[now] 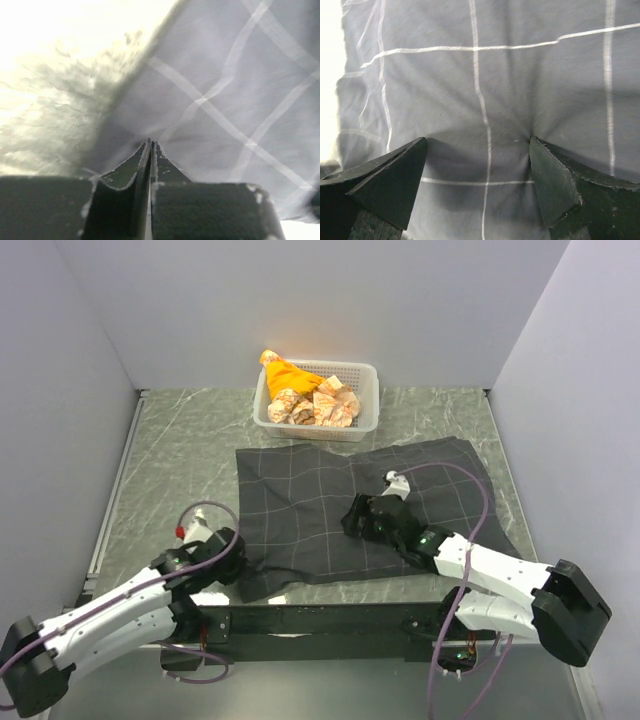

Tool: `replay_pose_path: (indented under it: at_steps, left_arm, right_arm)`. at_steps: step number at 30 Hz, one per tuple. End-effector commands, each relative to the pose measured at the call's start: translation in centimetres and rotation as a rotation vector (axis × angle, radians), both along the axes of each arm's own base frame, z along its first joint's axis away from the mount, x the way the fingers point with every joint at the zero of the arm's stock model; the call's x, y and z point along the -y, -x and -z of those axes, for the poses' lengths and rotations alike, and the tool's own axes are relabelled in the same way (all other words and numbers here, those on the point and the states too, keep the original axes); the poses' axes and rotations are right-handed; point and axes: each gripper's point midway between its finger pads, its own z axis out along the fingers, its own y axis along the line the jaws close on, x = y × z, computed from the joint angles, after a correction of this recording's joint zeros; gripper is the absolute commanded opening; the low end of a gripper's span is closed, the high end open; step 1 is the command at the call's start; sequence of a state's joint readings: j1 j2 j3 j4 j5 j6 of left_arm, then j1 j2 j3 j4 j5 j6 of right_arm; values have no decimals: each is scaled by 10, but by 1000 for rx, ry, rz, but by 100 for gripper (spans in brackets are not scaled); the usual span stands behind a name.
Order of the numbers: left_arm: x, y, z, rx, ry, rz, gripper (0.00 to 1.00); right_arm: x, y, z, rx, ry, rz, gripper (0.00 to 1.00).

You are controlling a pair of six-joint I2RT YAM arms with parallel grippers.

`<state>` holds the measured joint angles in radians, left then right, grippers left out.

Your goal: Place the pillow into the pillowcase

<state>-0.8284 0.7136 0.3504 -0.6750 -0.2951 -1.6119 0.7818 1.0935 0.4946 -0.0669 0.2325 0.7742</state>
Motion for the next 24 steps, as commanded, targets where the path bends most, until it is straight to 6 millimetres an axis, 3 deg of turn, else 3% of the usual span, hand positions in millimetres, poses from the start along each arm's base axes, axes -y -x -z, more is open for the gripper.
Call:
replay_pose_path:
  at_steps: [1,4,6,7,9,10,12,13,14,17,19,21,24]
  left_arm:
    - [-49,-3,-30,65,-140,-145,9]
    - [-50,-9,-50,130,-100,-170,11]
    - [-49,-17,-64,190,-108,-138,20]
    - [-38,-27,-85,253,-67,-115,25]
    - [-29,-36,-100,310,-131,1,48]
    - [-19,-46,-123,369,-113,29,57]
    - [-15,-55,-128,370,-221,115,78]
    - [-7,-62,-145,414,-243,173,84]
    - [-1,-69,-146,405,-268,191,92]
    - [26,-85,-174,473,-258,296,99]
    - [39,-92,-192,508,-244,337,99]
    - [49,-96,-195,503,-241,372,99]
    - [53,-102,-200,503,-260,379,99]
  right_arm:
    - [-33,73,36,-216,-11,-129,90]
    - [-60,89,38,-235,-10,-177,90]
    - [-71,94,39,-243,-16,-201,90]
    - [-76,92,38,-243,-9,-204,90]
    - [-72,89,34,-233,30,-203,92]
    - [-73,79,17,-176,26,-196,96]
    - [-61,70,-6,-119,44,-162,100]
    - [-57,60,-23,-75,48,-146,100]
    - [-42,42,-32,-48,55,-82,100]
    - [-9,11,-62,-5,6,-25,100]
    - [5,3,-88,62,-6,-12,100]
    - [15,-2,-111,118,-3,14,100]
    - [26,-4,-125,137,21,29,100]
